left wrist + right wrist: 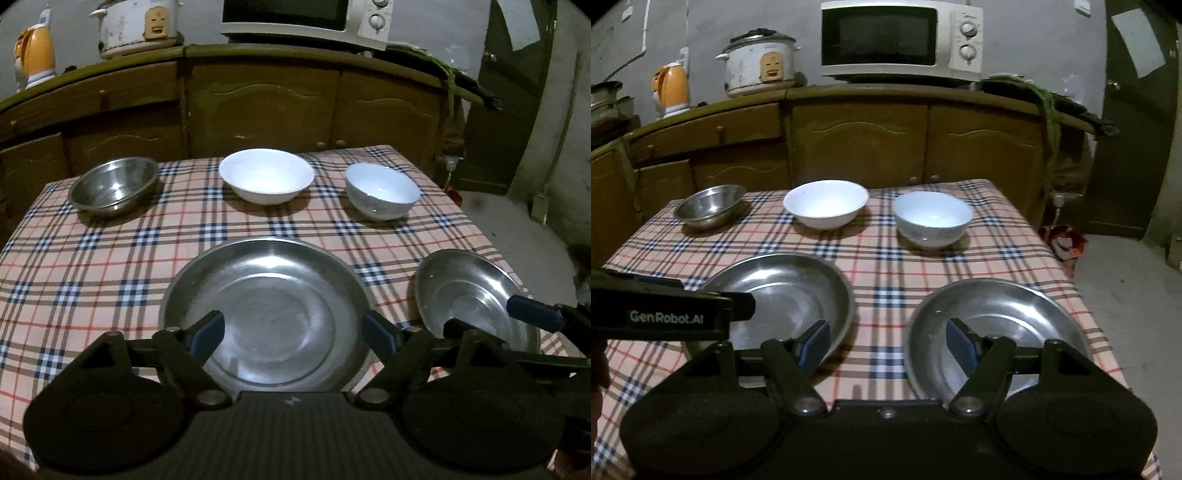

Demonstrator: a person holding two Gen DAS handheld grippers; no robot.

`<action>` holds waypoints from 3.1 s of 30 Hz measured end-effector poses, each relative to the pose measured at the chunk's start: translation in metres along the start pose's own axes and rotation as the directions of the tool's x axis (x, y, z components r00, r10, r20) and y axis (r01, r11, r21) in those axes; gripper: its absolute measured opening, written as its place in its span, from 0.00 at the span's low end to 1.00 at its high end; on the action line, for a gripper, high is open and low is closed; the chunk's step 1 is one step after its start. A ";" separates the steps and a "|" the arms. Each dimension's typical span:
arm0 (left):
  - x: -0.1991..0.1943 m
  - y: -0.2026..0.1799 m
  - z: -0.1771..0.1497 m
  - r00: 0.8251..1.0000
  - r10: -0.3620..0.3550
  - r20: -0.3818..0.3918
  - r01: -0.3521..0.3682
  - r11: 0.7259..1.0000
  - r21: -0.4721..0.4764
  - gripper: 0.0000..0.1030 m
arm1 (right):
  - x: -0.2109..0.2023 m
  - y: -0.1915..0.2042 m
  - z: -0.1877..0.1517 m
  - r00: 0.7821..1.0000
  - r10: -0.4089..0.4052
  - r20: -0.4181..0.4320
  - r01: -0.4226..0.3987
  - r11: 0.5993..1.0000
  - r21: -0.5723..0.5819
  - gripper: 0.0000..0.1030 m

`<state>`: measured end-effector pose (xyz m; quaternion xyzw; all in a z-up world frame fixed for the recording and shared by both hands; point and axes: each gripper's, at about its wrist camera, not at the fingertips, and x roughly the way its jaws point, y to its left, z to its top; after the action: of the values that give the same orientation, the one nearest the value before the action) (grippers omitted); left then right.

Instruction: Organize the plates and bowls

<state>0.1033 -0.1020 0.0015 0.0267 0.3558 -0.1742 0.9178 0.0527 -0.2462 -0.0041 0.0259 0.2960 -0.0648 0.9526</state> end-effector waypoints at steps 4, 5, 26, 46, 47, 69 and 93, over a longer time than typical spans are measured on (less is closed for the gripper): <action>0.000 -0.013 0.004 1.000 -0.019 0.002 0.019 1.000 0.024 0.81 | -0.004 -0.012 0.001 1.000 -0.018 0.000 0.018 1.000 0.021 0.80; 0.001 -0.016 0.005 1.000 -0.026 0.002 0.025 0.999 0.031 0.81 | -0.005 -0.015 0.001 1.000 -0.024 -0.003 0.024 0.999 0.024 0.80; 0.021 -0.073 0.002 0.993 -0.110 -0.032 0.113 0.985 0.127 0.83 | -0.018 -0.100 -0.023 0.984 -0.176 -0.034 0.179 0.971 0.156 0.82; 0.070 -0.118 -0.004 0.986 -0.137 -0.096 0.154 0.968 0.196 0.83 | 0.019 -0.168 -0.051 0.970 -0.221 -0.098 0.239 0.943 0.232 0.82; 0.073 -0.120 -0.004 0.986 -0.135 -0.099 0.152 0.968 0.199 0.83 | 0.022 -0.170 -0.052 0.971 -0.214 -0.104 0.233 0.943 0.238 0.82; 0.129 -0.132 -0.005 0.977 -0.128 -0.171 0.158 0.972 0.176 0.70 | 0.066 -0.185 -0.058 0.982 -0.126 -0.144 0.165 0.939 0.301 0.81; 0.092 -0.138 0.013 0.985 -0.153 -0.075 0.164 0.970 0.177 0.29 | 0.030 -0.184 -0.046 0.979 -0.199 -0.054 0.205 0.921 0.331 0.38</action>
<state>0.1277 -0.2611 -0.0394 0.0875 0.3671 -0.2779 0.8834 0.0255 -0.4279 -0.0613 0.1574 0.2907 -0.2116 0.9197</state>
